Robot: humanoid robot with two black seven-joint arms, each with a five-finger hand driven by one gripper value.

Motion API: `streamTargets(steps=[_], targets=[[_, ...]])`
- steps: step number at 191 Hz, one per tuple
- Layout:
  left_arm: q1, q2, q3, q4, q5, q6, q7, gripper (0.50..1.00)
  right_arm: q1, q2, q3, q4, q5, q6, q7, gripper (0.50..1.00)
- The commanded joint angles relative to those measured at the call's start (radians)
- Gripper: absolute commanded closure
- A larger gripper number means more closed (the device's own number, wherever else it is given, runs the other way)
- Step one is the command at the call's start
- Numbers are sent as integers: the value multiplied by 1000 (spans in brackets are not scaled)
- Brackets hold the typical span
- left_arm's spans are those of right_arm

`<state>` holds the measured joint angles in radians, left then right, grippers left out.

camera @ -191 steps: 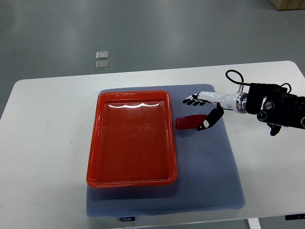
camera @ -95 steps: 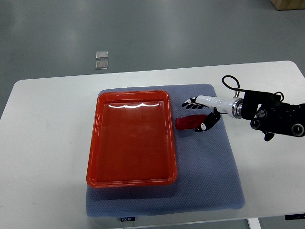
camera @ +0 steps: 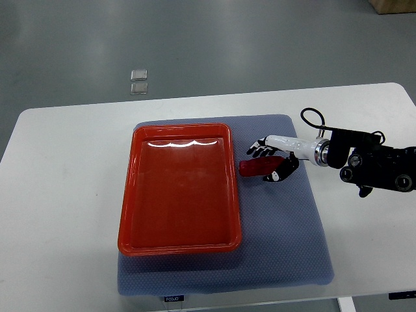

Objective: Place red pepper on red tray
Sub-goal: 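Lift the red pepper with the right hand and carry it over the tray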

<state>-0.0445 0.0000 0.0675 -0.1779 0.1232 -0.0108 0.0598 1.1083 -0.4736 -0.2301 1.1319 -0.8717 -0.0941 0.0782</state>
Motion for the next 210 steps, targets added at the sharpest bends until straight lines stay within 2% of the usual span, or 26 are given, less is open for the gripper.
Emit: streamTargets(steps=[1,12,26,45,60,77,125,159,187,210], targets=[[0,0,0,0,-1,0,0,500,-4,3,0,0,-10,-1,2,738],[0,0,0,0,-1,0,0,500,-8,3,0,-1,-17,-1,2,748],[0,0,0,1,-1,0,0,500,-10,7,-1,-1,-20,-3,2,793],[0,0,0,3,-1,0,0,500,-16,9,-1,-1,-26,-9,5,873],[0,0,0,3,-1,0,0,500,-16,9,-1,-1,-41,-13,9,963],[0,0,0,3,1,0,0,500,-15,6,-1,-3,-46,-13,8,1000],[0,0,0,3,-1,0,0,500,13,-51,8,6,-40,-10,8,1000],[0,0,0,3,-1,0,0,500,113,-79,11,45,-23,-9,8,1000],[0,0,0,0,-1,0,0,500,199,-45,5,45,37,-1,6,1000],[0,0,0,0,-1,0,0,500,265,42,-21,37,98,-1,5,1000]])
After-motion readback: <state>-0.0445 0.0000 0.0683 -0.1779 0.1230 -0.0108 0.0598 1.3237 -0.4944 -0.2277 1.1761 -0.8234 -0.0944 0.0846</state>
